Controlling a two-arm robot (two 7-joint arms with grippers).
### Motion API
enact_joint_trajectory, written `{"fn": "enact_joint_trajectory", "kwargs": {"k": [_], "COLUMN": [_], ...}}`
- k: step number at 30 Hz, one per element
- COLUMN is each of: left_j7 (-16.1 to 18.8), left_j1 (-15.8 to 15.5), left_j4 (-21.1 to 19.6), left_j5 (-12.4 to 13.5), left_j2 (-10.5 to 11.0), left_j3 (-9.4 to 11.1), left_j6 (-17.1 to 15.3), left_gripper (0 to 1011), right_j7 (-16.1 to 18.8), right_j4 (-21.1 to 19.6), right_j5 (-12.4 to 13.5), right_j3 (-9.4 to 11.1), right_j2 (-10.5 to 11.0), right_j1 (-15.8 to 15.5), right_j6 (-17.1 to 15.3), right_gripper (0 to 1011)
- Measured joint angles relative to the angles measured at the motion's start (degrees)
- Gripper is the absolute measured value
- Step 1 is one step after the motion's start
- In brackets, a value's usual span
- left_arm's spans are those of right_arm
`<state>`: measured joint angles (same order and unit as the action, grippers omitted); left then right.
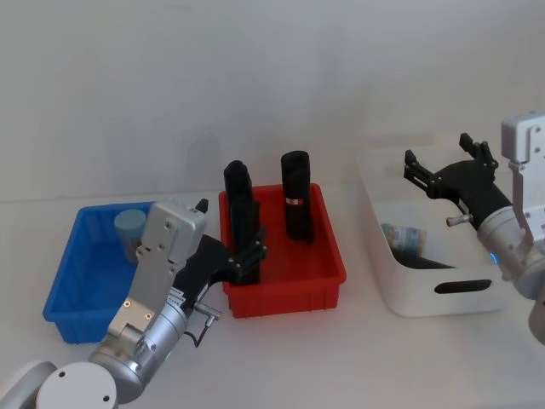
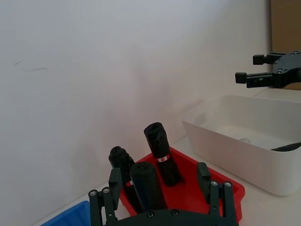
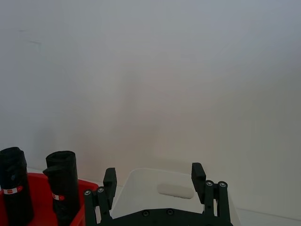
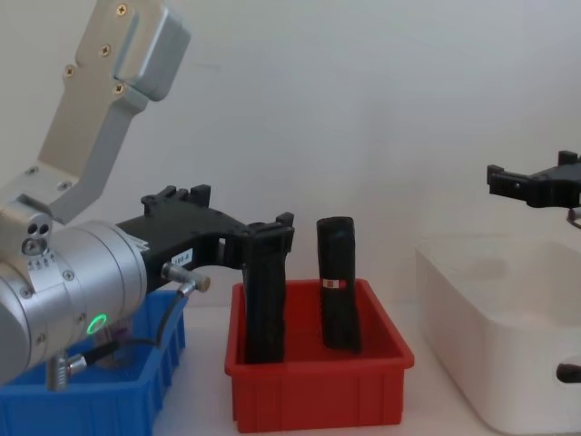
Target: Pick the cotton swabs from the blue box and place them into the white box.
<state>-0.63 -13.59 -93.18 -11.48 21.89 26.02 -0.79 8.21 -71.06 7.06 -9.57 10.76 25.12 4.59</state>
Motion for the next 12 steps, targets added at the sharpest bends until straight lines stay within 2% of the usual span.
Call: {"fn": "enact_joint_trajectory", "kwargs": {"k": [12], "left_j7": [0.0], "left_j1": [0.0], "left_j4": [0.0], "left_j5": [0.0], "left_j2": [0.0], "left_j3": [0.0], "left_j6": [0.0], "left_gripper": [1004], "right_j7": [0.0], "right_j4": [0.0], "right_j5": [0.0], "right_j3": [0.0], "right_j2": [0.0], "right_j1": [0.0], "right_j6": [0.0], "right_gripper": [1002]}}
